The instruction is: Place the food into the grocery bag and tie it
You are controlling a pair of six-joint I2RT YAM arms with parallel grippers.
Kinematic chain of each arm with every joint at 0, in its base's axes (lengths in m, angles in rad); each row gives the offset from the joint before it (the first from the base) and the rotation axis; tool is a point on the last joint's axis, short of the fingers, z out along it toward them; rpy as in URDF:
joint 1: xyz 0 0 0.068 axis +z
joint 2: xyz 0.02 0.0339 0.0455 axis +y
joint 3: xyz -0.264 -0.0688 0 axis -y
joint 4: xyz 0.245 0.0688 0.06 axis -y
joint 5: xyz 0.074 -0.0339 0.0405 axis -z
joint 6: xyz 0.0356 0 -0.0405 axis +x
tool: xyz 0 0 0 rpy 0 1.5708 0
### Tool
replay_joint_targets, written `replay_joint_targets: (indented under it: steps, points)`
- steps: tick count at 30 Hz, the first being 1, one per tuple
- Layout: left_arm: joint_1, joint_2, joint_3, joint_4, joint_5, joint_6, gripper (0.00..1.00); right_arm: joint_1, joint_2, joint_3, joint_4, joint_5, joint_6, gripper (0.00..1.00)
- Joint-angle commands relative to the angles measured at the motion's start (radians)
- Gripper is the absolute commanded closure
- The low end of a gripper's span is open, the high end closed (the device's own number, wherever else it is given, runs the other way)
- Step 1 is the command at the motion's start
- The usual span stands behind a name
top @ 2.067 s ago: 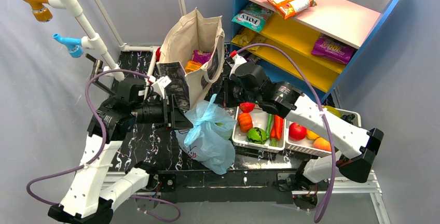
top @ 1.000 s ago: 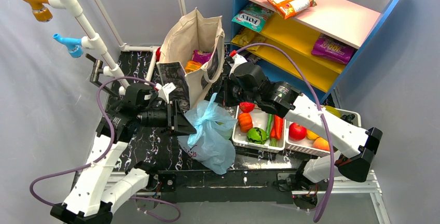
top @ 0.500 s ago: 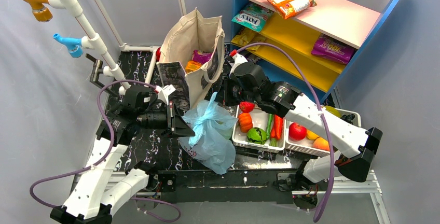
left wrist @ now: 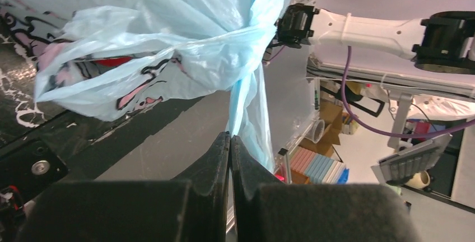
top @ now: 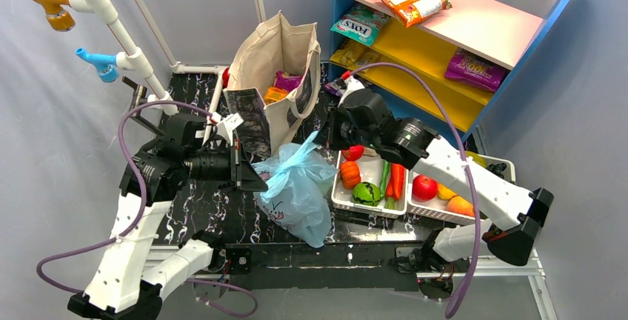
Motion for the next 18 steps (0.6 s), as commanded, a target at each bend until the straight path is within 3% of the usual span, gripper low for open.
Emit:
replay_joint_targets:
  steps: [1, 14, 18]
  points:
    - [-0.004, -0.072, 0.003, -0.258, -0.005, 0.082, 1.0, -0.113, -0.094, -0.076, -0.017, 0.117, 0.034, 0.99]
    - [-0.004, -0.257, -0.045, -0.432, -0.167, 0.004, 1.0, -0.22, -0.189, -0.344, 0.065, 0.098, 0.065, 0.99]
    - [-0.004, -0.287, -0.054, -0.411, -0.194, -0.051, 1.0, -0.224, -0.204, -0.382, 0.102, 0.064, 0.07, 0.99]
